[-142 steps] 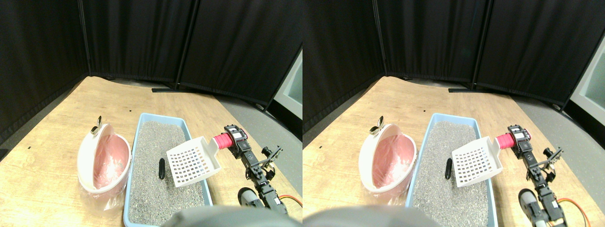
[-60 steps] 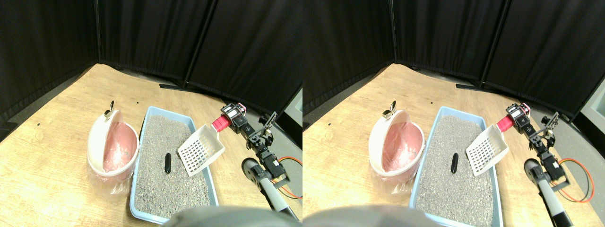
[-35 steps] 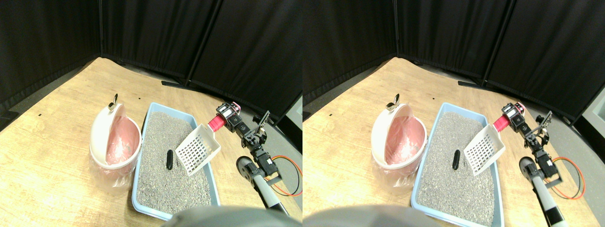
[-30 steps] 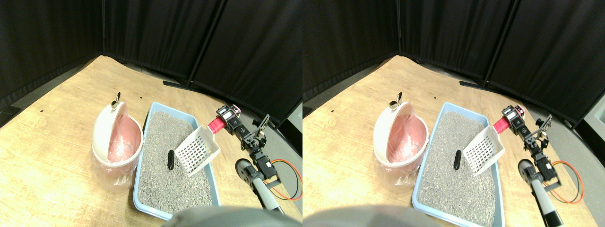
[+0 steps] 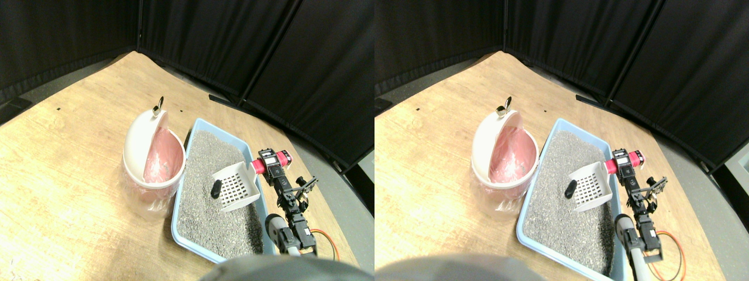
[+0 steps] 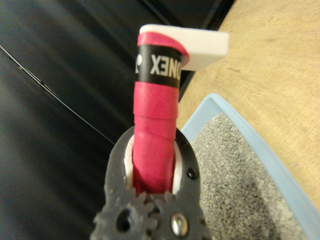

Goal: Scoop (unimanual)

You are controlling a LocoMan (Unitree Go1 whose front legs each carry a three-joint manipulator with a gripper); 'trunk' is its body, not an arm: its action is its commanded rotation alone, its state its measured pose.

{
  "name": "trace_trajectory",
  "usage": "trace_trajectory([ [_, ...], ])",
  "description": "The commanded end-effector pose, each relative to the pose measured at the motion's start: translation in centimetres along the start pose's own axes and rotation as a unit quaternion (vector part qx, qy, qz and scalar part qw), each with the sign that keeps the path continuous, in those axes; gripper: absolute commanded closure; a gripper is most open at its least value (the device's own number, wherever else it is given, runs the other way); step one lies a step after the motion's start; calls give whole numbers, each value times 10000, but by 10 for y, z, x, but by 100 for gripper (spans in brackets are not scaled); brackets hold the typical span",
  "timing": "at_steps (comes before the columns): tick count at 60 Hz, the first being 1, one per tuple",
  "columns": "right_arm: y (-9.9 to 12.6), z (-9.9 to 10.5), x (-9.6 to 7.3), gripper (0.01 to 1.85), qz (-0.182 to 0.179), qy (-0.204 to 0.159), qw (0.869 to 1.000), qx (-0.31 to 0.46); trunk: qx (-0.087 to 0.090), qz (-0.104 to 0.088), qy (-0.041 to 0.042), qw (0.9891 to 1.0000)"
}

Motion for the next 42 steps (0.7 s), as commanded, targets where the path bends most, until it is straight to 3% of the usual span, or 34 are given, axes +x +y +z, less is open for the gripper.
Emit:
trace_trajectory([
  [1,25,-1,-1,180,800,-13,9967,120,-138,211,160,9996],
  [6,36,-2,-1,180,842,23,9962,234,-220,268,217,9992],
  [14,47,-3,2,180,877,90,9953,390,-253,308,236,9989],
  [27,42,-3,4,180,640,-28,9950,771,-175,227,158,9995],
  [33,28,3,3,180,160,86,9933,1142,-91,119,84,9999],
  [37,21,6,1,180,134,16,9913,1309,-40,62,51,10000],
  [42,11,11,-1,180,-155,-11,9836,1800,20,-6,18,10000],
])
